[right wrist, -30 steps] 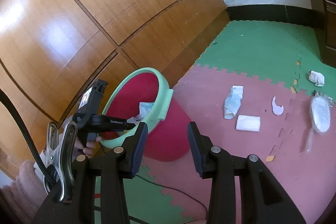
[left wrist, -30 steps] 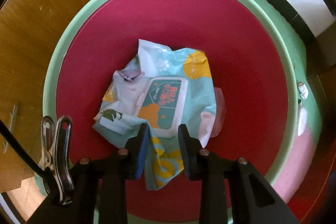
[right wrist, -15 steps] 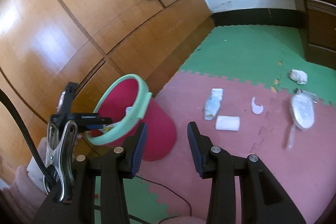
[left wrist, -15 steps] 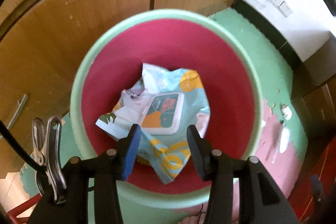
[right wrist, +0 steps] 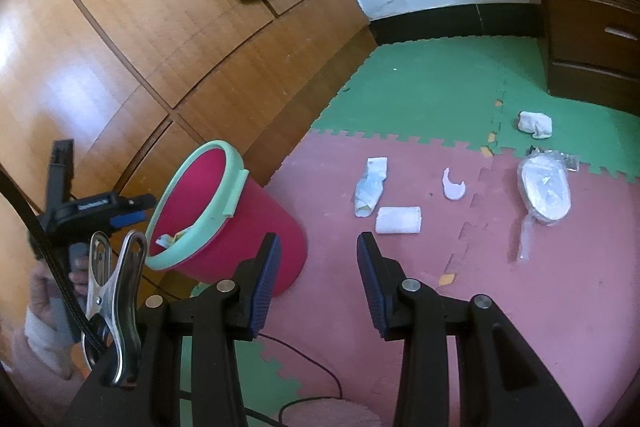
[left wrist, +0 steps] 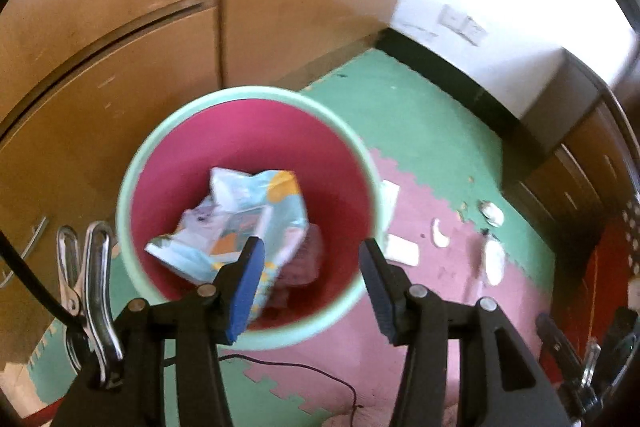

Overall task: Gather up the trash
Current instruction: 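Move both open tools away from the bucket toward the white tissue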

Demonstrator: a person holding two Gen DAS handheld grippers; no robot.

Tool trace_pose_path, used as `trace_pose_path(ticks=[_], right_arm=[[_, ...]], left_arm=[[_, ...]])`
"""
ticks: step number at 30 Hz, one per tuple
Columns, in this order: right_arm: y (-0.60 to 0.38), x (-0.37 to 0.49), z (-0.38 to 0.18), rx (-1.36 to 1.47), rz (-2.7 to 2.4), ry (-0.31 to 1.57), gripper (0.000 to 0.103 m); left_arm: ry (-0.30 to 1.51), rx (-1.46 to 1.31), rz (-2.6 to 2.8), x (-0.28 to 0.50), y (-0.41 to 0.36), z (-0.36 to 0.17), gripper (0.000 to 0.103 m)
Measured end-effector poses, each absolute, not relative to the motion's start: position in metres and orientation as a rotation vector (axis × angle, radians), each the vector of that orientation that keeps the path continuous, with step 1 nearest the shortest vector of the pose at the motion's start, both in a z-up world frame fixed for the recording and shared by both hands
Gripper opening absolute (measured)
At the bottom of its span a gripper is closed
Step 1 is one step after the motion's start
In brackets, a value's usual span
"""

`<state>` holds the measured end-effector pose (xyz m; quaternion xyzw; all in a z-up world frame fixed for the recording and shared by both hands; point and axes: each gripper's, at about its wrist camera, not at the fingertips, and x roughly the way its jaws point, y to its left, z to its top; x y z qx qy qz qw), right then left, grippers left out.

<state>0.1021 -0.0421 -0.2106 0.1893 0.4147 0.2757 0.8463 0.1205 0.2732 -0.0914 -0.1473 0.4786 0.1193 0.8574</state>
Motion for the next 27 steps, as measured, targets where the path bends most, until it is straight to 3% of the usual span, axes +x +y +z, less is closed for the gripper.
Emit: trace_pose_path(ticks=[14,27], right_arm=[[-0.062,0.108,-0.229,0.394,0.505,0.887,0.040],[-0.082,0.127,-0.265,0.401,0.428,0.938,0.040]], left_arm=[[0.978,-0.189,0.077,0.135,0.181,-0.087,0.052],[1.048,-0.117,-0.024,0.173,0.103,-0.147,0.052]])
